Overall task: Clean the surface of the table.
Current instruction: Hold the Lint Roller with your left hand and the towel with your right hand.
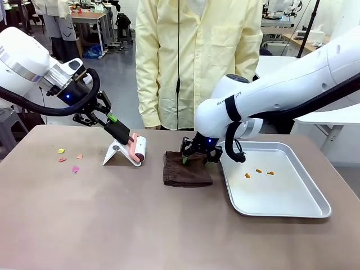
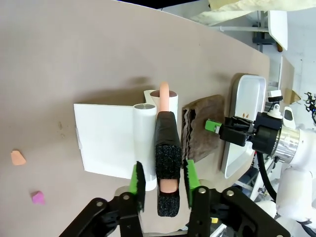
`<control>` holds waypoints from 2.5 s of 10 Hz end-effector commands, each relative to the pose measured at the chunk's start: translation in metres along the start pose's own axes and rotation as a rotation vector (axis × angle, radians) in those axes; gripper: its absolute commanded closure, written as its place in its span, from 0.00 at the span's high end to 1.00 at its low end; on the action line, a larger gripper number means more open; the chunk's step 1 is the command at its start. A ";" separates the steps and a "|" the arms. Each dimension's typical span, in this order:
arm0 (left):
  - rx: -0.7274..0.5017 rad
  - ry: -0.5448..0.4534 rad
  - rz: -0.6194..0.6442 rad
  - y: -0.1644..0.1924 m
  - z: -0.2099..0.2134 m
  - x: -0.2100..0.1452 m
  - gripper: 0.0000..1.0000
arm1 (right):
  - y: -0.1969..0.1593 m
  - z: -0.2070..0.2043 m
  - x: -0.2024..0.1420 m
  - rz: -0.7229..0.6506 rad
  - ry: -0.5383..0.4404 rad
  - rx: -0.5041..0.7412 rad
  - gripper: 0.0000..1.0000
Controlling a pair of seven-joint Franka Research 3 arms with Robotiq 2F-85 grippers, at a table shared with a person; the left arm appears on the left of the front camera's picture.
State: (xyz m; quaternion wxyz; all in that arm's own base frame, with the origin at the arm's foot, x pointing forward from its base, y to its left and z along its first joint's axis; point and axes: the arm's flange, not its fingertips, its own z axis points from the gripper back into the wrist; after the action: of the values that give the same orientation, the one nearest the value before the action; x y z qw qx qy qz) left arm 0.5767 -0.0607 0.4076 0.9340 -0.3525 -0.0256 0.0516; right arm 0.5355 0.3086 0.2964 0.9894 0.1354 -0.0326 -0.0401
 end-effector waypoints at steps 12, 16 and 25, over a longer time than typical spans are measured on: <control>-0.103 0.005 -0.059 -0.010 0.003 -0.006 0.00 | -0.018 0.027 -0.005 -0.085 0.042 0.223 0.00; -0.232 -0.037 -0.150 -0.019 0.043 -0.035 0.00 | -0.068 0.108 -0.041 -0.163 0.085 0.652 0.00; -0.706 -0.028 -0.135 0.144 0.201 -0.173 0.00 | -0.266 0.266 -0.187 -0.145 -0.022 1.396 0.00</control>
State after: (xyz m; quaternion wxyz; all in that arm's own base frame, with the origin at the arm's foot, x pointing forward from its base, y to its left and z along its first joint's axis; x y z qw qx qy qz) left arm 0.3875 0.1446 0.4649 0.7717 -0.6302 -0.0835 0.0171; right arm 0.3539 0.0204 0.4777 0.6868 0.7202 -0.0597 -0.0783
